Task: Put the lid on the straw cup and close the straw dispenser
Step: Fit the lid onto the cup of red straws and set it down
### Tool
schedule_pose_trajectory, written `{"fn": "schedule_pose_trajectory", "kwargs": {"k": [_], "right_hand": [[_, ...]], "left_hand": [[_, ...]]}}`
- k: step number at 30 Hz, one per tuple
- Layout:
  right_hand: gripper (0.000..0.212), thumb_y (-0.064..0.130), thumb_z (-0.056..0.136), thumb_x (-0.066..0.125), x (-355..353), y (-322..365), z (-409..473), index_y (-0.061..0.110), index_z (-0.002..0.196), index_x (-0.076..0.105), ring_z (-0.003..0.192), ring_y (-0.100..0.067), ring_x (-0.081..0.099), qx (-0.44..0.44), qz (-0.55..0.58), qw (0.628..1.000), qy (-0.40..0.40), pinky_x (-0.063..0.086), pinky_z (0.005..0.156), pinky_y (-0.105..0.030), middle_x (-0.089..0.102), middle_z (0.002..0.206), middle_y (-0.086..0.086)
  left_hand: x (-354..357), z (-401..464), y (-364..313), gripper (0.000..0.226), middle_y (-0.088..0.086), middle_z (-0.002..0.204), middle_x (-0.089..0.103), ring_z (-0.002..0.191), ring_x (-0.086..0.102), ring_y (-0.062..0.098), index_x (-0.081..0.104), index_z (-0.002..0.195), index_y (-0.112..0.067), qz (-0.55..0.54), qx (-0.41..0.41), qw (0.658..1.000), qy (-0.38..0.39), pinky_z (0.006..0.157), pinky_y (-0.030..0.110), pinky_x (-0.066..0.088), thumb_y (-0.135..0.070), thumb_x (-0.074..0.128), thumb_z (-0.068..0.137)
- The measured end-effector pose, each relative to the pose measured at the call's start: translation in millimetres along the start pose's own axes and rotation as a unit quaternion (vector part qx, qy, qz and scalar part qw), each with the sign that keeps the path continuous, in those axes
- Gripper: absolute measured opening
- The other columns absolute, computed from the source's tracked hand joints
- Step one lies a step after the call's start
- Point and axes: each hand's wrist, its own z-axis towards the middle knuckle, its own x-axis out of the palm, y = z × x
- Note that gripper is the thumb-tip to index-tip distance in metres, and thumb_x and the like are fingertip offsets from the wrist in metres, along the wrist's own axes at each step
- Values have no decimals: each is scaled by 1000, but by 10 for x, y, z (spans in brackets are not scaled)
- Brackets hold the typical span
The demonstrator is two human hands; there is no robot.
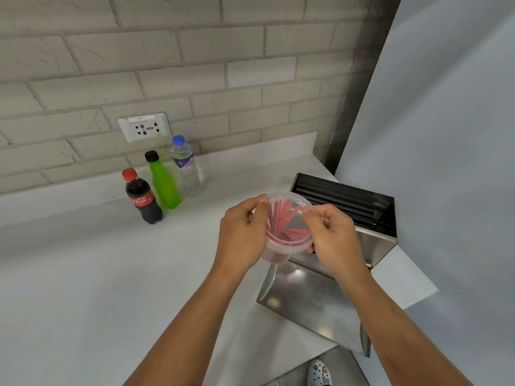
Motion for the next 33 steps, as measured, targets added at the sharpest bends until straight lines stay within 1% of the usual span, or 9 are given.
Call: {"fn": "schedule_pose_trajectory", "kwargs": {"k": [6,9,11,14,18,21,26,29,33], "right_hand": [[63,63,101,45,-140,154,76,13,75,73,43,-17,61,41,-35,997,47,50,42,-25,70,59,-14],[66,56,103,48,-146,152,63,1,73,68,36,-17,52,36,-45,997,49,43,40,-21,62,50,-10],[63,52,103,50,-125,121,29,-2,73,64,35,-15,50,29,-44,998,46,43,40,-22,57,47,-10],[51,43,104,53,-99,81,-27,18,63,69,34,-12,50,17,-26,999,38,43,40,-20,55,41,0],[31,34,105,57,-78,42,-71,25,84,78,33,-7,51,-12,-21,999,41,42,39,-15,59,42,8],[25,30,103,59,-64,10,-75,22,92,79,37,-7,54,-14,-1,999,53,46,41,-17,68,53,5],[18,33,102,61,48,-98,-10,27,104,79,45,-9,58,29,43,990,128,52,50,-20,62,68,-5],[21,33,100,65,181,-218,30,23,117,75,51,-11,66,62,25,985,159,59,58,-27,65,78,-7],[36,28,99,68,463,-401,72,12,132,65,55,-11,68,109,6,978,179,61,58,-29,68,83,-4]], "left_hand": [[42,-205,-27,44,-16,114,76,104,73,3,70,129,-35,-13,48,998,37,83,16,59,-51,64,89],[68,-228,-22,30,-21,104,78,95,76,4,72,112,-56,-34,51,998,21,74,21,61,-32,60,97],[36,-203,-57,43,-25,94,78,84,76,4,70,96,-66,-34,47,998,21,65,26,62,-26,56,101],[-6,-163,-54,50,-21,87,79,76,76,6,73,90,-64,-37,59,997,36,60,26,61,-19,54,103],[-48,-154,-12,52,-19,91,81,78,77,3,77,93,-60,-65,53,995,54,62,17,57,-14,55,107],[-76,-126,35,35,-17,91,82,76,78,4,78,106,-45,-70,36,996,52,60,17,57,-17,57,107],[-274,-26,231,23,4,73,70,65,74,19,74,122,-29,-13,-24,1000,6,53,30,63,-33,65,101],[-447,6,423,26,-4,63,67,60,74,15,73,120,-26,42,-51,998,4,60,38,67,-36,67,97],[-666,41,704,22,-6,70,74,58,75,10,66,118,-34,132,-84,988,-5,71,43,66,-41,65,97]]}}
